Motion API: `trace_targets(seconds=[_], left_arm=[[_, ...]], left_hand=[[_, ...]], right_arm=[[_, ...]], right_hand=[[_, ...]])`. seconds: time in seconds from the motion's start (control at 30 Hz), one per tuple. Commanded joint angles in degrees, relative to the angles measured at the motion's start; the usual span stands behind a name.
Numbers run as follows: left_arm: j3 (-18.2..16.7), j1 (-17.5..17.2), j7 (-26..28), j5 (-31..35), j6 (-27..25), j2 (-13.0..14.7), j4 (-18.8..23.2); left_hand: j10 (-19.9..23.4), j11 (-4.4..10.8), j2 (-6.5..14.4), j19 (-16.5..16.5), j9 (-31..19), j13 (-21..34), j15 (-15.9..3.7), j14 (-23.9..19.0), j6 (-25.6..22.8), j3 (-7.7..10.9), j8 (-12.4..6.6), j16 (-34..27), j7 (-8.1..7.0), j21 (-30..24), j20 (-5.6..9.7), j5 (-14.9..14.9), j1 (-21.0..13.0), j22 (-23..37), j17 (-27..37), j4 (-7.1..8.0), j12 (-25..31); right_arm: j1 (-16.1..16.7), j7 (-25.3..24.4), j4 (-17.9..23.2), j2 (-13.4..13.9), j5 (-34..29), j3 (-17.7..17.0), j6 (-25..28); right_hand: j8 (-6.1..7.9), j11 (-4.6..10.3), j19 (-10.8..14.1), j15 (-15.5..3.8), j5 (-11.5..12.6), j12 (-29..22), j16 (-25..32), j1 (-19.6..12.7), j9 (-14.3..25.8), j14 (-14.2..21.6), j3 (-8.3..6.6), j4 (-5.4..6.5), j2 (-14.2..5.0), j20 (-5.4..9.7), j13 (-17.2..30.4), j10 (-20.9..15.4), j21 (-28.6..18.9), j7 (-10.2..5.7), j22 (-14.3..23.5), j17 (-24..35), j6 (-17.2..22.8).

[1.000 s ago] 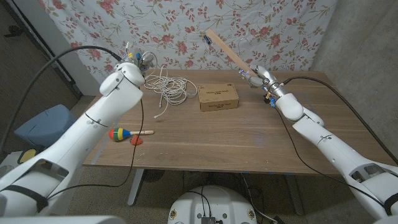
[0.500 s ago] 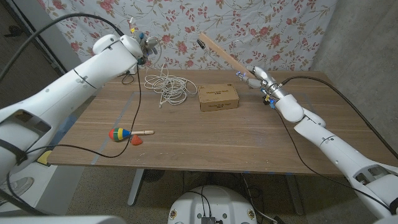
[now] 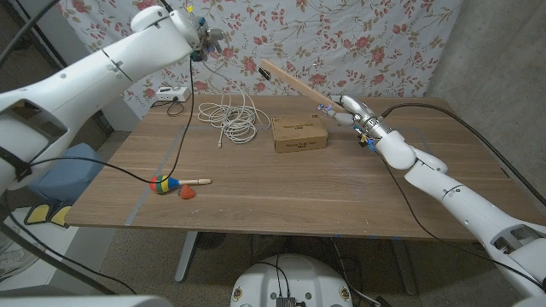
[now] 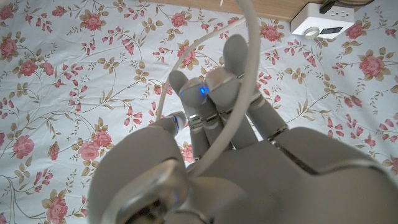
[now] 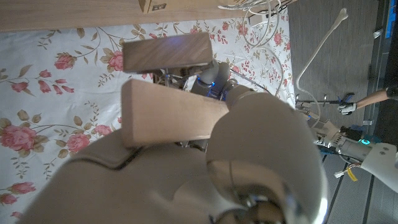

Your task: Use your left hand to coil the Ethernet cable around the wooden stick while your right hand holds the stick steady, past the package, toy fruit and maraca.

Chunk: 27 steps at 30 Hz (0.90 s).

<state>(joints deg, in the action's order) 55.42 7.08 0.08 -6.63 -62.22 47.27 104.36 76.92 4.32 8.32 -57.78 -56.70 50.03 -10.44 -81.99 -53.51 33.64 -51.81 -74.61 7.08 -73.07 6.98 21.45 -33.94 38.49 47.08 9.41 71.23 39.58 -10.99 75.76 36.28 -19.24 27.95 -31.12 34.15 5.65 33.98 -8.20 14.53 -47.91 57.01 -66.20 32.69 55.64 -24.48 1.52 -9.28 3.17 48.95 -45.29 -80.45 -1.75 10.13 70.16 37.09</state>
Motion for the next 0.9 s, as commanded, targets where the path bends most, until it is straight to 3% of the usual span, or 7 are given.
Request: trace_targets(seconds=[0.03,0.27,0.5,0.7,0.8,0.9], left_arm=[[6.65,8.82,-5.05,0.93,4.03,-4.54,-8.03],[7.35,11.16,-9.71,-1.14,7.39,-7.01,-11.63],[8.58,14.53,-18.57,-4.56,9.41,-7.42,-13.34],[18.33,23.76,-31.81,0.12,7.92,-6.66,-12.86],[26.56,29.81,-36.81,6.44,3.18,-6.82,-10.38],[33.29,34.20,-38.58,11.65,-2.58,-6.43,-6.85]], left_hand=[[2.08,2.73,-0.11,0.37,-0.01,0.44,-0.22,0.42,0.58,0.61,-0.75,-0.31,0.43,-0.66,0.04,-0.28,0.96,0.02,-0.45,0.00,0.92],[1.95,2.60,-0.22,0.65,0.65,-0.23,-0.25,0.46,0.50,1.47,-1.53,-1.06,0.47,-1.49,0.03,-0.81,1.60,-0.62,-1.15,-0.06,0.98],[1.45,2.50,-0.28,0.80,1.15,1.14,-0.33,0.30,0.87,2.21,-2.04,-1.79,0.77,-2.05,-0.02,-1.19,2.07,-1.48,-1.56,-0.13,2.01],[-0.11,2.35,-0.61,1.93,1.38,3.11,-0.33,0.69,2.12,2.66,-2.18,-2.53,0.87,-2.66,-0.40,-1.51,2.34,-1.55,-1.60,-0.30,2.69],[-0.93,2.21,-0.80,2.71,2.63,3.99,-0.45,0.71,2.51,2.84,-1.63,-2.73,0.35,-2.62,-0.48,-1.61,2.45,-1.96,-1.66,-0.36,2.81],[-1.30,2.28,-1.00,2.90,3.03,4.90,-0.58,1.28,2.75,2.97,-1.57,-2.39,0.47,-2.73,-0.48,-1.69,2.50,-2.33,-2.12,-0.45,3.10]], right_arm=[[-1.45,-0.69,1.27,1.99,-3.35,3.27,-2.01],[-2.97,-0.51,0.32,1.95,-3.88,4.87,-3.99],[-4.19,-0.46,-1.40,1.29,-3.50,5.53,-4.55],[-4.88,-0.94,-2.97,0.88,-3.28,5.54,-4.44],[-5.29,-1.13,-3.62,0.71,-3.15,5.52,-4.36],[-5.45,-1.54,-3.85,0.68,-3.05,5.34,-4.39]], right_hand=[[0.35,0.10,-0.22,-4.22,0.57,-0.03,0.21,-0.37,0.12,-0.13,-0.36,-0.20,0.20,6.40,-0.02,-0.62,0.18,-1.18,0.05,0.07,1.78],[0.26,0.29,-0.22,-4.23,0.71,0.03,0.21,-0.32,0.02,-0.21,-0.30,-0.18,0.22,6.46,-0.12,-0.62,0.37,-1.14,0.01,0.06,1.81],[0.23,0.29,-0.21,-4.25,0.84,-0.03,0.26,-0.27,-0.10,-0.17,-0.24,-0.17,0.20,6.38,-0.05,-0.65,0.50,-0.95,0.02,0.05,2.00],[0.19,0.31,-0.16,-4.25,0.91,0.00,0.31,-0.27,-0.16,-0.11,-0.20,-0.19,0.20,6.39,-0.18,-0.74,0.55,-0.99,0.03,0.05,2.05],[0.16,0.30,-0.18,-4.25,0.94,-0.01,0.33,-0.27,-0.20,-0.10,-0.18,-0.20,0.20,6.34,-0.16,-0.73,0.57,-0.92,0.05,0.05,2.07],[0.13,0.39,-0.07,-4.24,0.99,0.00,0.34,-0.27,-0.24,-0.10,-0.15,-0.22,0.21,6.40,-0.21,-0.78,0.58,-0.92,0.06,0.05,2.09]])
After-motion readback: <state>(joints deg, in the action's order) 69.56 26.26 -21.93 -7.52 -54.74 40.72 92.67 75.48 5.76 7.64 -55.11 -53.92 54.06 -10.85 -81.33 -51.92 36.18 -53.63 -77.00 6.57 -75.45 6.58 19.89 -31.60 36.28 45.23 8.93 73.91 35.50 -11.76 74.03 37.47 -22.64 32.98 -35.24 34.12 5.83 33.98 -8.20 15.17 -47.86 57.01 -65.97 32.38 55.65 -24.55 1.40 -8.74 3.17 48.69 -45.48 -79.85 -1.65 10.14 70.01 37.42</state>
